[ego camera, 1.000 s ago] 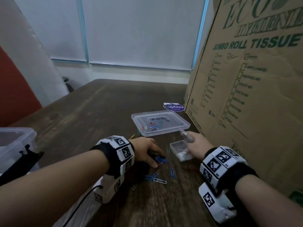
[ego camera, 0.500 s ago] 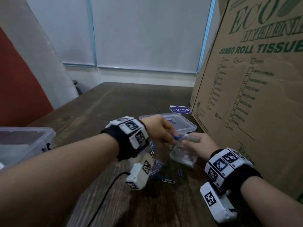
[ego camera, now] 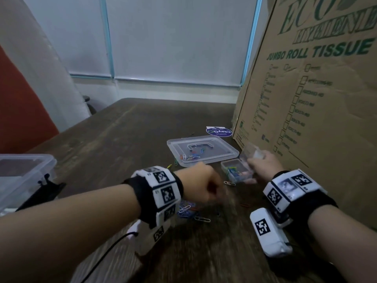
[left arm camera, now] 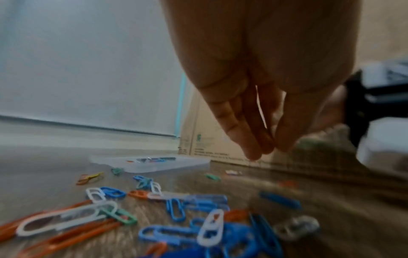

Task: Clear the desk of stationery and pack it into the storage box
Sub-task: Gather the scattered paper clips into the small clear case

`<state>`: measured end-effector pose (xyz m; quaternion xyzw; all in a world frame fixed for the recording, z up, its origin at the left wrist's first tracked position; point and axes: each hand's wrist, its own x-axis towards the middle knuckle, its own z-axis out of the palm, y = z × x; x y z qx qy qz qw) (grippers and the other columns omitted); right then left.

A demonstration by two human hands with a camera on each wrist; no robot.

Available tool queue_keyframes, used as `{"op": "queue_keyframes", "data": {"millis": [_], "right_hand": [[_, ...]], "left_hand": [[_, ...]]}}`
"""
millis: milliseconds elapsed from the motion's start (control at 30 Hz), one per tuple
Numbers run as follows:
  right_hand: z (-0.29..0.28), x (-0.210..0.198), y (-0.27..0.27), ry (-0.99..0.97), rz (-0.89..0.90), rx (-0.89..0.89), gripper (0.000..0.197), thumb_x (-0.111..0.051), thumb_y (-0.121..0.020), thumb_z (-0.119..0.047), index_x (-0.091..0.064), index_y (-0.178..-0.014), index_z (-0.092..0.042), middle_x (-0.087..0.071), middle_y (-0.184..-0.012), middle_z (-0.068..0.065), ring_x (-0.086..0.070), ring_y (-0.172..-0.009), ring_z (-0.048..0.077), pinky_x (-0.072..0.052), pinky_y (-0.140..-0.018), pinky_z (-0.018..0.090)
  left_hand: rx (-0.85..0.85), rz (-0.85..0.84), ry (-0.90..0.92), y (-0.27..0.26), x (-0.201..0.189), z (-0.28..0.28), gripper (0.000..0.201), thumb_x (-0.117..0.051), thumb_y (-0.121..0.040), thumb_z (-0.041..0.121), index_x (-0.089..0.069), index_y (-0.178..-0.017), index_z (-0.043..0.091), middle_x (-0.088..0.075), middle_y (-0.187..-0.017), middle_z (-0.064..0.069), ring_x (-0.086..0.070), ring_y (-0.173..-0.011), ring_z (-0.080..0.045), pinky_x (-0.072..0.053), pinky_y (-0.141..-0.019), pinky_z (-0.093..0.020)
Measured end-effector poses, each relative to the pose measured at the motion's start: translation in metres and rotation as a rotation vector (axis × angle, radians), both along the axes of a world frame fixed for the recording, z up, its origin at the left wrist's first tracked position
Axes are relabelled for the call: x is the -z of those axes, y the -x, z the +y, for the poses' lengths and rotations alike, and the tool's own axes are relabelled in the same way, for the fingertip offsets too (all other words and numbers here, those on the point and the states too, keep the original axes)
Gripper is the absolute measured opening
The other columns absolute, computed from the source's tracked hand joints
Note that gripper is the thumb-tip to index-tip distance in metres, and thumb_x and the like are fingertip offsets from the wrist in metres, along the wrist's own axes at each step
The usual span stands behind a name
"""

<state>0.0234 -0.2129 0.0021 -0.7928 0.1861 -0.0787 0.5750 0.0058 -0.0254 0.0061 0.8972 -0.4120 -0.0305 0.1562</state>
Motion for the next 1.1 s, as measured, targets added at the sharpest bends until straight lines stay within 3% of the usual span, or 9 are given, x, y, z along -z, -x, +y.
{"op": "queue_keyframes", "data": {"millis": [67,200,300,433,567,700,867,1000,1100], "right_hand": [[-0.003,0.0,-0.005,0.044,-0.017,0.055,0.026,-0.054,-0.085,0.001,-0.042,-0.105,-0.01,-0.051,-0.102,0.015,-0.064,-0.074,0.035,-0.054,-0.04,0.032],[-0.007,0.002,-0.009,0.212,-0.102,0.097,0.017,-0.054,-0.086,0.001,-0.043,-0.088,-0.013,-0.054,-0.094,0.015,-0.058,-0.055,0.025,-0.047,-0.03,0.022],[-0.005,0.003,-0.008,0.262,-0.179,0.06,0.036,-0.058,-0.083,0.008,-0.047,-0.108,-0.016,-0.06,-0.088,0.008,-0.066,-0.071,0.032,-0.052,-0.04,0.031],[-0.001,0.009,-0.01,0.458,-0.296,0.083,0.047,-0.057,-0.081,0.009,-0.044,-0.107,-0.028,-0.051,-0.07,-0.003,-0.067,-0.074,0.035,-0.057,-0.063,0.051],[-0.001,0.01,-0.016,0.557,-0.43,0.122,0.031,-0.05,-0.084,0.008,-0.053,-0.086,-0.023,-0.059,-0.081,0.005,-0.065,-0.078,0.032,-0.058,-0.068,0.045],[-0.001,0.009,-0.02,0.577,-0.446,0.131,0.031,-0.051,-0.088,0.004,-0.071,-0.104,-0.015,-0.067,-0.115,0.004,-0.057,-0.091,0.014,-0.045,-0.085,0.019],[-0.002,0.007,-0.02,0.663,-0.365,0.112,0.043,-0.05,-0.086,0.001,-0.057,-0.127,-0.011,-0.055,-0.13,0.009,-0.052,-0.117,0.024,-0.037,-0.1,0.026],[-0.003,0.007,-0.021,0.639,-0.272,0.1,0.054,-0.052,-0.081,0.003,-0.049,-0.133,-0.011,-0.047,-0.136,0.011,-0.045,-0.124,0.025,-0.03,-0.101,0.024],[0.004,0.008,-0.021,0.612,-0.238,0.06,0.057,-0.05,-0.081,0.005,-0.045,-0.135,-0.011,-0.043,-0.138,0.01,-0.044,-0.125,0.025,-0.032,-0.104,0.027]], "left_hand": [[0.089,-0.002,-0.138,0.002,0.01,-0.012,0.024,-0.06,-0.086,0.013,-0.071,-0.108,0.015,-0.073,-0.102,-0.004,-0.065,-0.091,-0.017,-0.04,-0.077,-0.012],[0.17,0.005,-0.28,-0.009,0.029,-0.044,0.05,-0.055,-0.088,0.01,-0.048,-0.137,0.018,-0.057,-0.132,-0.009,-0.054,-0.117,-0.026,-0.041,-0.102,-0.029],[0.229,-0.014,-0.371,-0.015,0.038,-0.056,0.06,-0.05,-0.09,0.007,-0.032,-0.147,0.019,-0.036,-0.151,-0.005,-0.036,-0.138,-0.023,-0.026,-0.116,-0.033],[0.214,0.005,-0.282,-0.024,0.036,-0.029,0.056,-0.047,-0.085,0.003,-0.048,-0.138,0.023,-0.053,-0.14,-0.004,-0.051,-0.127,-0.022,-0.036,-0.111,-0.031],[0.091,-0.048,-0.237,-0.031,0.03,0.017,0.046,-0.048,-0.078,0.005,-0.067,-0.117,0.021,-0.072,-0.11,-0.005,-0.064,-0.102,-0.025,-0.049,-0.092,-0.027],[-0.075,-0.072,-0.115,-0.044,0.026,0.019,0.041,-0.049,-0.091,0.01,-0.054,-0.132,0.018,-0.059,-0.131,-0.005,-0.055,-0.118,-0.023,-0.037,-0.098,-0.021],[-0.07,-0.043,-0.249,-0.067,0.038,-0.028,0.058,-0.05,-0.095,0.028,-0.027,-0.148,0.016,-0.035,-0.151,-0.006,-0.038,-0.136,-0.024,-0.029,-0.111,-0.03],[0.031,-0.04,-0.39,-0.068,0.042,-0.052,0.05,-0.042,-0.099,0.026,-0.03,-0.148,0.021,-0.029,-0.155,-0.001,-0.034,-0.139,-0.023,-0.025,-0.113,-0.031],[0.043,-0.042,-0.289,-0.063,0.04,-0.033,0.043,-0.044,-0.097,0.02,-0.046,-0.139,0.024,-0.049,-0.144,-0.001,-0.047,-0.13,-0.023,-0.034,-0.11,-0.029]]}}
